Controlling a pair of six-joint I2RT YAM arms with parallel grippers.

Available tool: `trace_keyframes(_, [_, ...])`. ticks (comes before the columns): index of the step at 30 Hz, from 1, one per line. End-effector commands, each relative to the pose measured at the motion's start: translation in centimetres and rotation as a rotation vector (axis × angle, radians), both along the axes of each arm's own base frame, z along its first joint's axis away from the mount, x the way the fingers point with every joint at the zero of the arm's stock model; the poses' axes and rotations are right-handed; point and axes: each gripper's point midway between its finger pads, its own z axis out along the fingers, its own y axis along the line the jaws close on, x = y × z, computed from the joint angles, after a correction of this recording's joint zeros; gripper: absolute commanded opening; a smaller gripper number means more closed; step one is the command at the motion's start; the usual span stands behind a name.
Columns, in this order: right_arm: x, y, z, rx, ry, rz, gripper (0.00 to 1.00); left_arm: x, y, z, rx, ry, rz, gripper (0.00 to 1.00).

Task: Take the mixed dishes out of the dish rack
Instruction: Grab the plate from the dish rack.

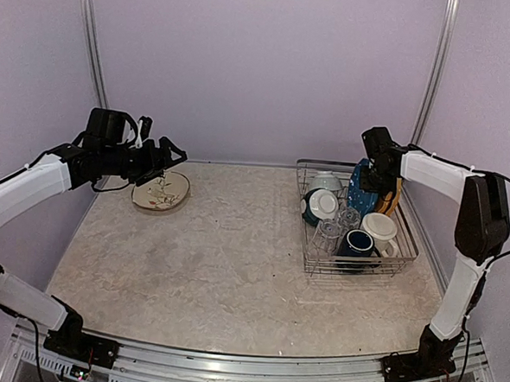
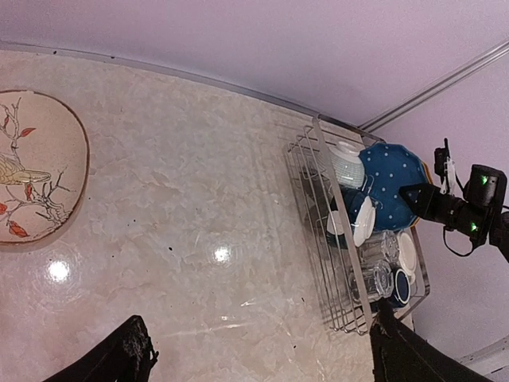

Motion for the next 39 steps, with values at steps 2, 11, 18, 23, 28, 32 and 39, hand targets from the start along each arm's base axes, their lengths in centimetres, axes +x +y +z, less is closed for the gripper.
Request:
trace_keyframes(2, [0.8,0.0,1.2,-0.026,-0.042,-0.022,0.18,-0.2,-0.1,1.0,0.007,-0.022,-0.001,0.91])
trace_keyframes(11, [0.5,-0.1,4.2,-0.054,-0.094,-0.022,0.07,0.0,-0.4,0.6,-0.001,-0.007,-0.01,0.92])
trace_keyframes(18, [-0.3,0.0,6.8,-0.057,-0.127,-0.002,0.0,0.0,-0.7,0.3,-0.015,0.009,-0.017,0.92])
trace_keyframes(23, [-1.0,-0.3,8.5,-0.055,-0.16,0.0,0.0,0.2,-0.9,0.1,-0.025,0.023,-0.021,0.92])
trace_keyframes(28, [-1.5,-0.5,9.7,-0.056,-0.177,0.004,0.0,0.4,-0.8,0.0,-0.022,0.034,-0.003,0.92])
trace_keyframes(32, [-2.0,-0.7,10.7,-0.056,-0.195,0.001,0.0,0.7,-0.9,-0.3,-0.028,0.052,0.003,0.91])
trace_keyframes(39, [-3.2,-0.5,13.1,-0.016,-0.249,0.024,0.0,1.3,-0.7,-1.2,-0.05,0.089,0.05,0.9])
